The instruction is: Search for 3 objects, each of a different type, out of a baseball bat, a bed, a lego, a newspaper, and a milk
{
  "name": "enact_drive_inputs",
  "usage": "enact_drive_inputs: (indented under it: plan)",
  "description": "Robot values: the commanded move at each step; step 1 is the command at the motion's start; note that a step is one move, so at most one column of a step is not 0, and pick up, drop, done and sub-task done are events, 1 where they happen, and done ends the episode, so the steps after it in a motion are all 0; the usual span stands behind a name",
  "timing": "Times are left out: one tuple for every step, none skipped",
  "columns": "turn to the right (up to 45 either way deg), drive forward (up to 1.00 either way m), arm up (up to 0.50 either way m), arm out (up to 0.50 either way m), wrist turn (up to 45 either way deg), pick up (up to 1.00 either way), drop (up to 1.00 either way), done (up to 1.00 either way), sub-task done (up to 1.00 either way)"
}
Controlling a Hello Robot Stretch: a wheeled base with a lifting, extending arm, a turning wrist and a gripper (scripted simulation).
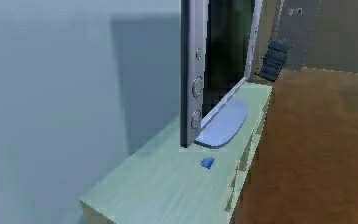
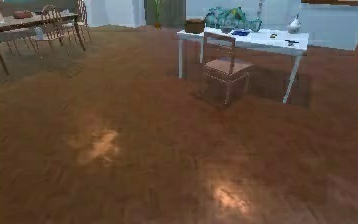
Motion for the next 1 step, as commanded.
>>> enact_drive_inputs:
  plan:
    - [-45.0,0.00,0.00,0.00,0.0,0.00,0.00,0.00,0.00]
